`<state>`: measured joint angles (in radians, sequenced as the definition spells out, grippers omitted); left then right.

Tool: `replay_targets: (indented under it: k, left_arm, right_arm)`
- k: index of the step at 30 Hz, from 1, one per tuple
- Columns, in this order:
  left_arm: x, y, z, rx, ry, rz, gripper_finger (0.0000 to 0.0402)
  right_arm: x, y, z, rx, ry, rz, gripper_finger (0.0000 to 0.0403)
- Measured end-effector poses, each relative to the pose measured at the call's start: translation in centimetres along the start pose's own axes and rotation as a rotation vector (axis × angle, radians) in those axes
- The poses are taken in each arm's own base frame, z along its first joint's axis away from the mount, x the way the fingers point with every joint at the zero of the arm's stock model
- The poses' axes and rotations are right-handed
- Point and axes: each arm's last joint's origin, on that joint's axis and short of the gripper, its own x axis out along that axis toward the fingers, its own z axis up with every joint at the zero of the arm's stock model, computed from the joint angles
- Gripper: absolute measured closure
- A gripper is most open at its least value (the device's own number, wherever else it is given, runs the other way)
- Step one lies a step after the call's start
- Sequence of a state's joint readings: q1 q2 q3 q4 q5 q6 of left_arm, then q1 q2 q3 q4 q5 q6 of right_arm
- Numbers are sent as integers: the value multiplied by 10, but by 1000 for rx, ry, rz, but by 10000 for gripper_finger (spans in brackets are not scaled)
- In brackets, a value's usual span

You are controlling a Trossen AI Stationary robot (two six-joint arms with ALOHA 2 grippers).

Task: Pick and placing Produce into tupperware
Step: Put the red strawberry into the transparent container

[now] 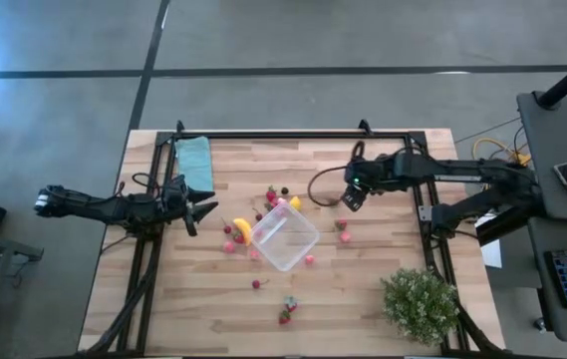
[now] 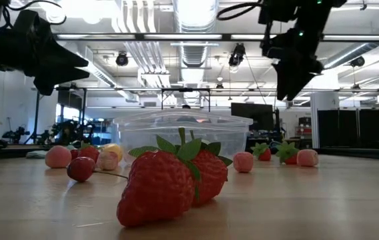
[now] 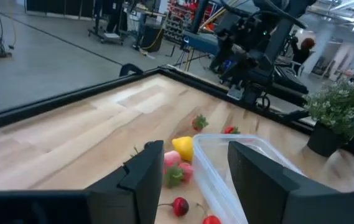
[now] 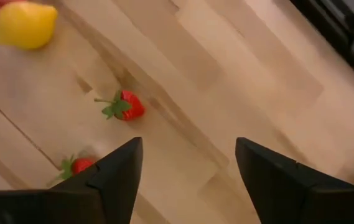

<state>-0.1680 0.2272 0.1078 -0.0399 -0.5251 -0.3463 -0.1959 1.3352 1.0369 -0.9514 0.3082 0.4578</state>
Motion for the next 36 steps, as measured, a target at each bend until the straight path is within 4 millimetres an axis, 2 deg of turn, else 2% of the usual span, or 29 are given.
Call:
replay_targets:
  k: [3, 8, 11, 17, 25, 31, 36]
  left_arm:
    - [0, -1, 3, -83, -29, -12, 237]
    - [-1, -5, 17, -471, -140, -83, 237]
    - [-2, -6, 21, -543, -180, -111, 237]
    - [-4, -5, 28, -410, -273, -49, 237]
    - [-5, -6, 31, -374, -302, -47, 237]
    - [-3, -6, 30, -362, -286, -40, 237]
    - [-1, -7, 29, -356, -277, -36, 237]
  right_arm:
    - [3, 3, 9, -67, 24, 34, 162]
    - [9, 6, 17, -151, 54, 64, 167]
    - [13, 9, 17, -207, 77, 94, 167]
    - [34, 14, 10, -354, 127, 118, 167]
    - [70, 26, 7, -597, 211, 142, 166]
    - [93, 36, 9, -667, 266, 176, 167]
    - [102, 40, 14, -684, 228, 166, 175]
